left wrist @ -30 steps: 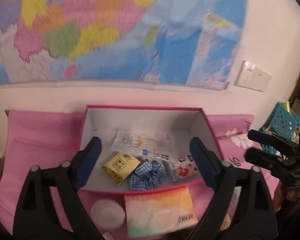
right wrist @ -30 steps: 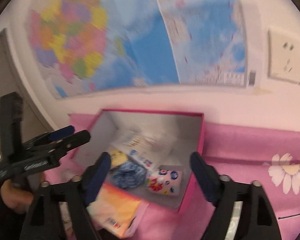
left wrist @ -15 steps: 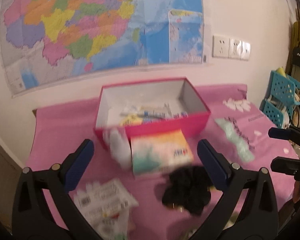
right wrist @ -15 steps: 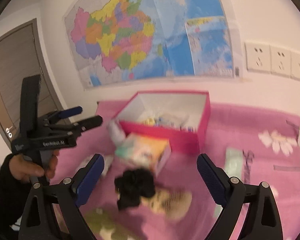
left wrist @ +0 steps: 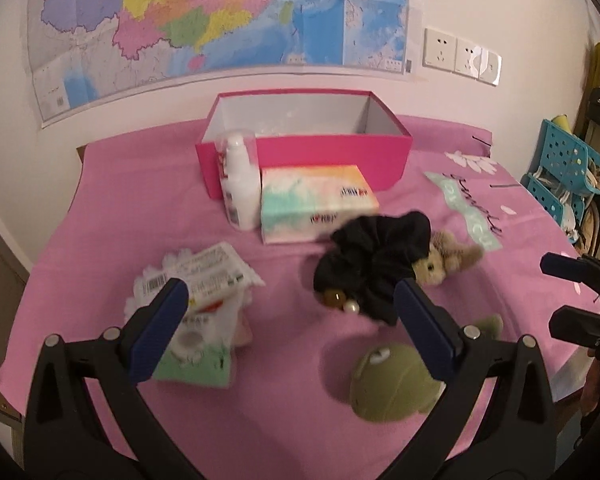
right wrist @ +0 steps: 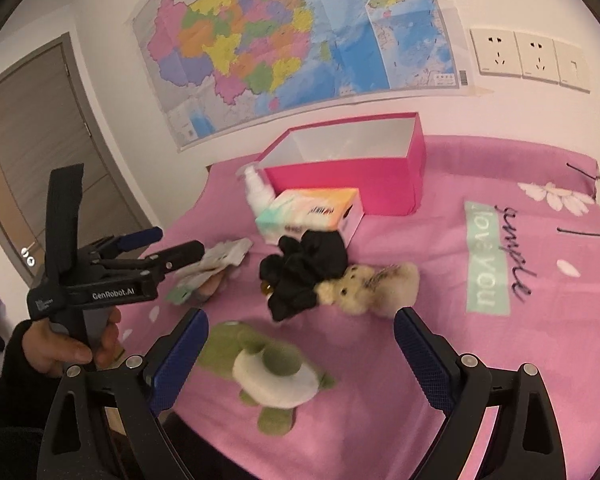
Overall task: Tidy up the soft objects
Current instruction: 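Move the left tool back toward the green turtle plush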
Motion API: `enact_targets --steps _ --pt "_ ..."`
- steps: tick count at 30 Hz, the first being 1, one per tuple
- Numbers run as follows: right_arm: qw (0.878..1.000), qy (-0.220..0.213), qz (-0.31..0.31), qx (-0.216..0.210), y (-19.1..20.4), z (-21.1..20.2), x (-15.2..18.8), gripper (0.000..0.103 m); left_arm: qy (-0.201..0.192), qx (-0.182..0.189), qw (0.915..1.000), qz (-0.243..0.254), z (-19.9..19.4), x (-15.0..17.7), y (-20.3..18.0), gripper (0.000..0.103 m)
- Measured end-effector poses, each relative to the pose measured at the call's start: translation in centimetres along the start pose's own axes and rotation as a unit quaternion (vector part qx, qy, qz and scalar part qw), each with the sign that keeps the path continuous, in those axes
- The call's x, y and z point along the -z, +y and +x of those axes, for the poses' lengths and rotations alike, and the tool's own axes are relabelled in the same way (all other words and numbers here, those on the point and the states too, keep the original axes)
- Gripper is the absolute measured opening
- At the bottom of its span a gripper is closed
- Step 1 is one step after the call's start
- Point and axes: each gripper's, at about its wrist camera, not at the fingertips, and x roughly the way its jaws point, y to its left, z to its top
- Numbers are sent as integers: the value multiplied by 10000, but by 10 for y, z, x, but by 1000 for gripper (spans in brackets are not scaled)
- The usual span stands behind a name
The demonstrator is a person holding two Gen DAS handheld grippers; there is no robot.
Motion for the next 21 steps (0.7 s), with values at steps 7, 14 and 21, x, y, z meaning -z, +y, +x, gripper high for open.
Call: enact_targets --steps 7,14,21 --pt "9998 127 46 -125 8 3 21 96 68 109 9999 -103 -12 25 1 103" --pt "9992 297 144 -241 10 14 38 96 310 406 9986 -104 -7 54 -4 103" --pt "9983 321 453 -165 -1 27 40 95 522 825 9952 62 9 65 -26 103"
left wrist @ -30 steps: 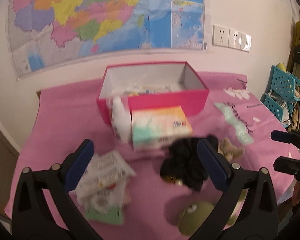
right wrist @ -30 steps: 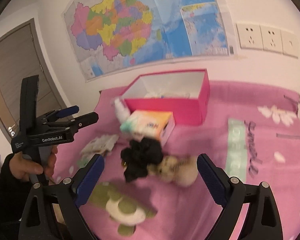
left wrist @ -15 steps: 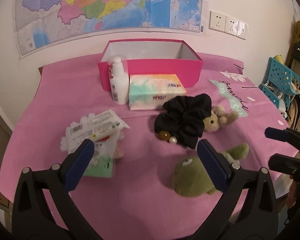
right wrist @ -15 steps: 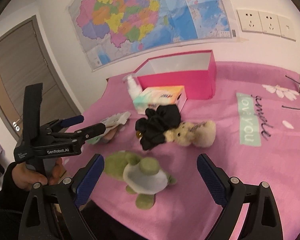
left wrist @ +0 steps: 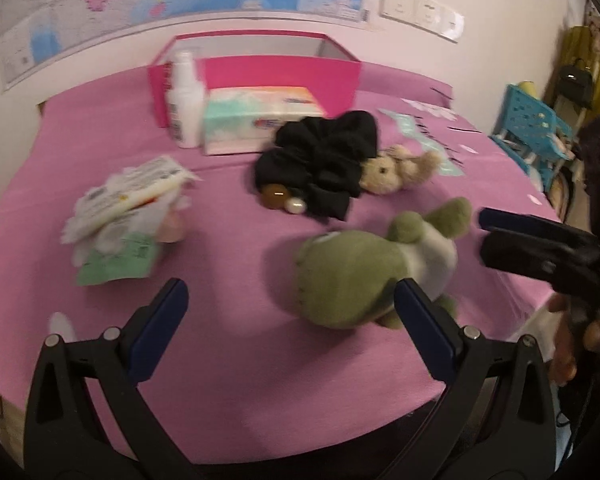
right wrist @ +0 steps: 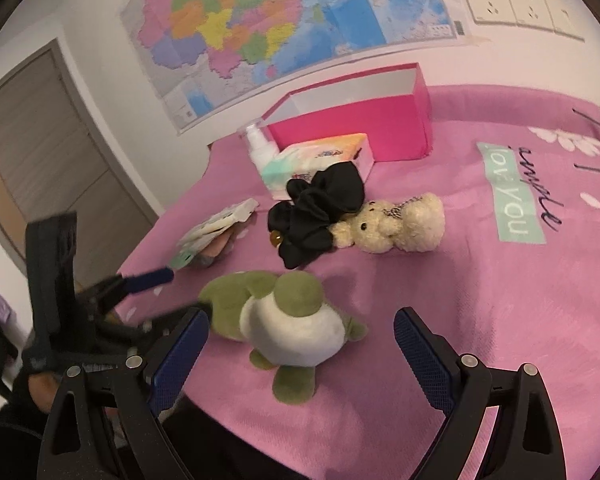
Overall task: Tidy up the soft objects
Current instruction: 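Move the left tool back toward the green turtle plush, then grasp the green turtle plush with the left tool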
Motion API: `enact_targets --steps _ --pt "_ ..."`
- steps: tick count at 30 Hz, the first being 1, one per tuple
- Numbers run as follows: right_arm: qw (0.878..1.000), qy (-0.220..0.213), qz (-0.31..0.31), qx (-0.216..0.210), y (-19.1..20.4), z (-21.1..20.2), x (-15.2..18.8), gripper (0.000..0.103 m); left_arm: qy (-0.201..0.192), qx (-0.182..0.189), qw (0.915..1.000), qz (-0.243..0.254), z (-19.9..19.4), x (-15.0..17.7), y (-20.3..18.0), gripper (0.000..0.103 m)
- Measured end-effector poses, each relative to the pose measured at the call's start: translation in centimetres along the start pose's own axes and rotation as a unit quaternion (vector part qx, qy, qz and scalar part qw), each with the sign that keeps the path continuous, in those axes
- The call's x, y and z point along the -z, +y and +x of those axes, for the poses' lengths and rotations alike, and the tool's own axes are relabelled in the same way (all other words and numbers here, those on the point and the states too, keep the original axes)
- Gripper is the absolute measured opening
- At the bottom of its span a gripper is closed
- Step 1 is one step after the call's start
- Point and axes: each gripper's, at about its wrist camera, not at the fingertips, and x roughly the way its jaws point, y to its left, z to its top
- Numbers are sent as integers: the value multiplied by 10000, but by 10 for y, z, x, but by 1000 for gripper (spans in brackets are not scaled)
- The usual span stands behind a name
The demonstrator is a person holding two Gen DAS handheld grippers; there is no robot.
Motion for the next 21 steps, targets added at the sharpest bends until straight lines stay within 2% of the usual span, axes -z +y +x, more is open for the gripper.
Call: enact_targets --steps 3,5,6,8,10,12,14,18,21 --pt "9999 24 96 -31 -3 8 -3 86 132 52 9999 86 10 3 -6 103" --pt "9999 78 140 -57 -5 14 -5 70 181 49 9998 84 14 5 -6 103" --pt "9998 104 159 -58 -5 17 -6 67 157 82 9998 41 15 5 -5 103" --pt "9996 224 159 -85 -6 24 -7 55 112 84 9999 20 15 4 -4 103" --pt "9995 270 113 -116 -4 29 -8 52 88 107 9999 67 16 4 -6 100" --pt "9995 249 153 -154 -5 30 -9 46 99 194 9997 82 18 4 -6 93" --pt "9994 204 182 -192 -7 29 -10 39 129 275 9995 84 21 3 -6 92" --pt "9994 195 189 -221 -6 30 -13 37 131 406 9991 55 23 2 -6 90" --pt "9989 177 307 -291 -10 31 -13 37 184 722 9972 -33 28 0 -4 91"
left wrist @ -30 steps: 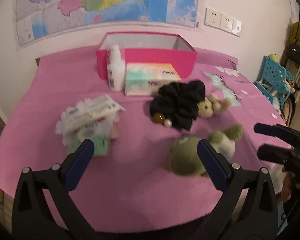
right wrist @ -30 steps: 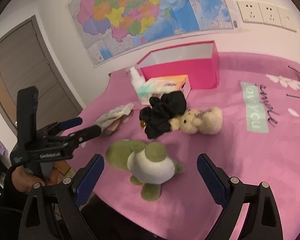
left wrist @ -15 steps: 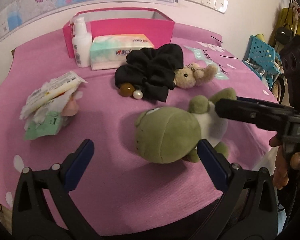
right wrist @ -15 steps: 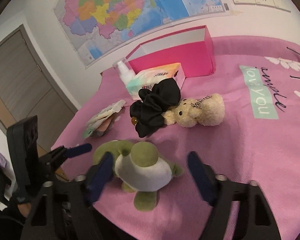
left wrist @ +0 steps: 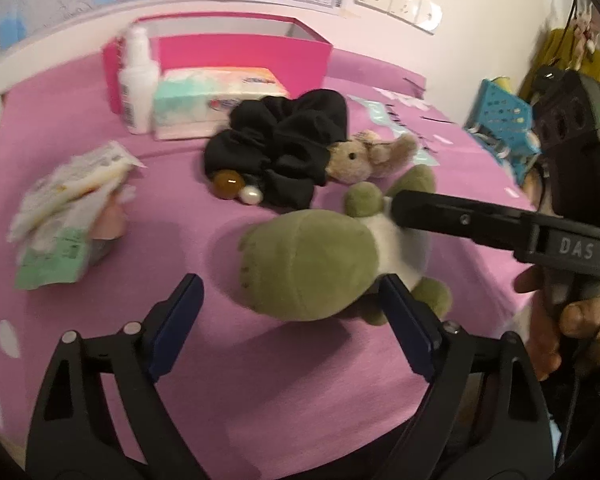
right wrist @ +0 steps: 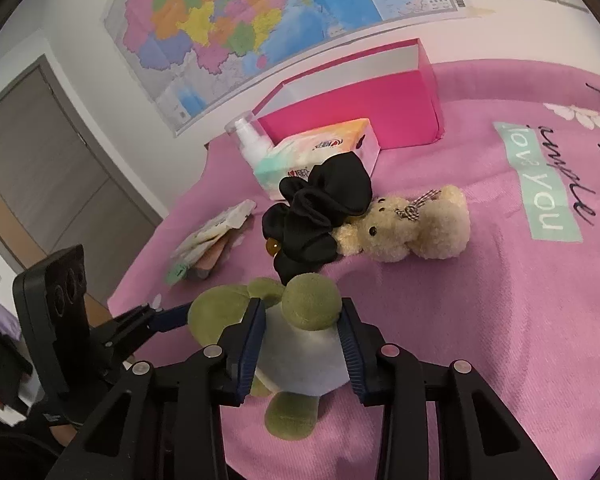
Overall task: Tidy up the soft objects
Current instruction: 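Grasp the green turtle plush with the left tool, then carry the turtle plush into the pink box and open the left tool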
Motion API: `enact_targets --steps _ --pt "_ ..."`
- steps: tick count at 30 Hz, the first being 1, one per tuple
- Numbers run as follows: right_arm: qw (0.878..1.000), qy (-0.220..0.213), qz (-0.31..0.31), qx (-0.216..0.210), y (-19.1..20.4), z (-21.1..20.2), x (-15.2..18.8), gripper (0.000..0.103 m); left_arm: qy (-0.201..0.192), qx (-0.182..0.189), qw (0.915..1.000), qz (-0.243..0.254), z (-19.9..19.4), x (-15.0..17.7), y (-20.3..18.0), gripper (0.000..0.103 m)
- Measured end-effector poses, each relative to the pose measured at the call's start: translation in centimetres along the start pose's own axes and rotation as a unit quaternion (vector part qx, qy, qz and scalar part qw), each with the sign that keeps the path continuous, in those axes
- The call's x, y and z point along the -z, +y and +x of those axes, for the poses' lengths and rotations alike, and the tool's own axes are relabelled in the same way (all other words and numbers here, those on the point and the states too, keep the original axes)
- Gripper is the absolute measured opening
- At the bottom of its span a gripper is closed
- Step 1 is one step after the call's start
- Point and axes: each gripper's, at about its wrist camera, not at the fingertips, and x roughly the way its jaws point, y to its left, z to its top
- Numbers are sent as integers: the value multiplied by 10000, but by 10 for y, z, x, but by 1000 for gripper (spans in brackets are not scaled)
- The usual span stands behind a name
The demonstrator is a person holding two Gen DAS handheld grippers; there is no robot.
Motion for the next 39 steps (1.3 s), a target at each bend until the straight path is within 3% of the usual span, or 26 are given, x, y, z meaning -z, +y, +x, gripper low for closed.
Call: enact_targets --steps 7,10,18,26,39 --pt "9996 -21 272 -98 -7 6 -5 40 -100 92 9999 -1 4 -5 0 91" --pt "9992 -33 362 -149 -11 9 -6 36 -112 234 9996 76 3 -5 -3 78" --pt "9986 -96 459 -244 -16 7 -7 29 -169 294 9993 145 -4 -8 -4 70" --pt "9988 -372 214 -231 0 -9 -21 25 -430 259 9985 229 -20 -25 -4 70" --pt "9962 -834 0 -245 13 -21 -71 25 -886 101 9947 516 -33 -83 -6 70"
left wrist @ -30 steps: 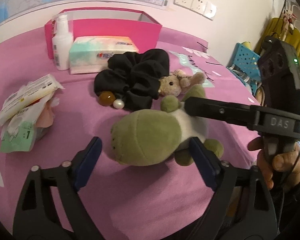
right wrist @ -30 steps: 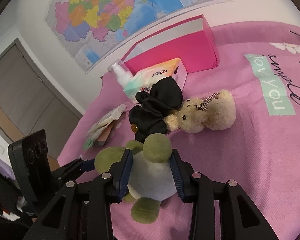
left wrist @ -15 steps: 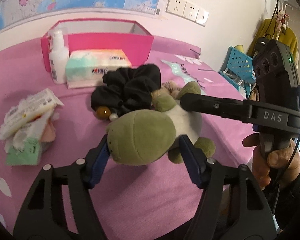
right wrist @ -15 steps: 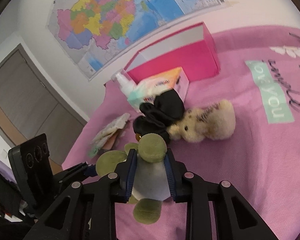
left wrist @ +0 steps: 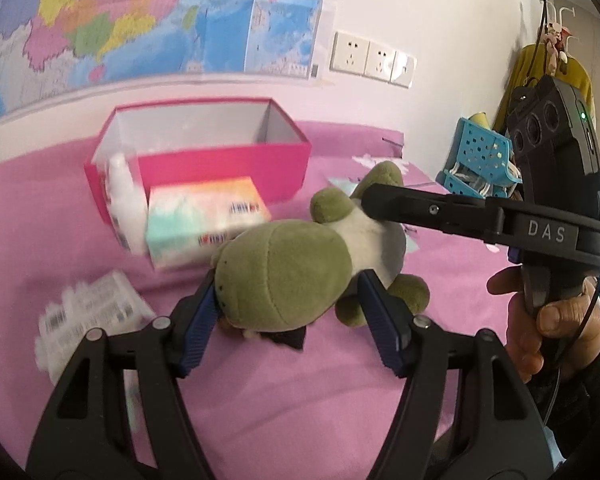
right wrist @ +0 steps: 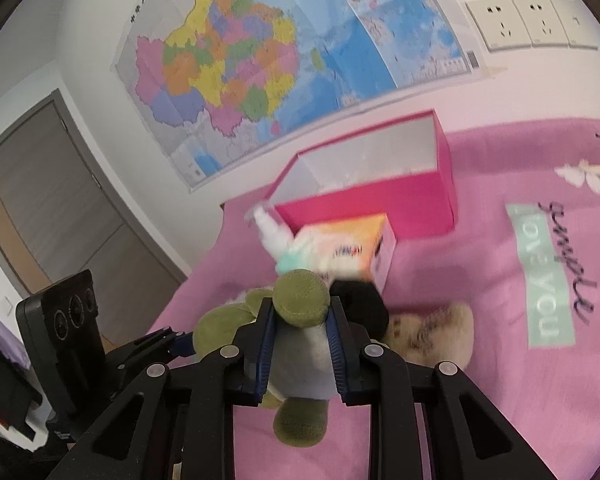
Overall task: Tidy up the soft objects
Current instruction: 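Carry the turtle plush into the pink box and open the left tool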
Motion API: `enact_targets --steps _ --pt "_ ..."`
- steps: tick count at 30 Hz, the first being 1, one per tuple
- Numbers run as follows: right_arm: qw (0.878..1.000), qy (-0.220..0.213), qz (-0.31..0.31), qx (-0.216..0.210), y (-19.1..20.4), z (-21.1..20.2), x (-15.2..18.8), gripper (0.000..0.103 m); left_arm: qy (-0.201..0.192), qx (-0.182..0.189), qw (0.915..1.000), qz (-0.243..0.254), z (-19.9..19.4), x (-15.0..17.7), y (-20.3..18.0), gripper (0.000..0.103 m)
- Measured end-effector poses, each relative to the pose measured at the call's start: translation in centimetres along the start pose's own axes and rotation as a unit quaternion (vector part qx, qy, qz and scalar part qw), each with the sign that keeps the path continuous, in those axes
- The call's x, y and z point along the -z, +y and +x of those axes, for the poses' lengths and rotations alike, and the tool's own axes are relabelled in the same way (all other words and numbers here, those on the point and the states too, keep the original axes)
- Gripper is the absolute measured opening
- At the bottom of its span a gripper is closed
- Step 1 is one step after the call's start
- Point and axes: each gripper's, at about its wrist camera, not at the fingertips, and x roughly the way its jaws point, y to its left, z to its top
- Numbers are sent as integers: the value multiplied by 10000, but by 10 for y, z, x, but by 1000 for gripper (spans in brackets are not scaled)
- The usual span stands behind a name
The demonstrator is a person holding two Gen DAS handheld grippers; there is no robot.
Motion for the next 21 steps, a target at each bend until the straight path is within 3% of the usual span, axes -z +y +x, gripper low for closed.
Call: enact_targets --steps 10,21 --pt "9996 -260 -85 -42 -1 11 -63 25 -268 -142 9994 193 14 -65 13 70" --pt "9997 -227 -96 -62 -21 58 -138 24 -258 -462 9978 387 59 -131 42 70"
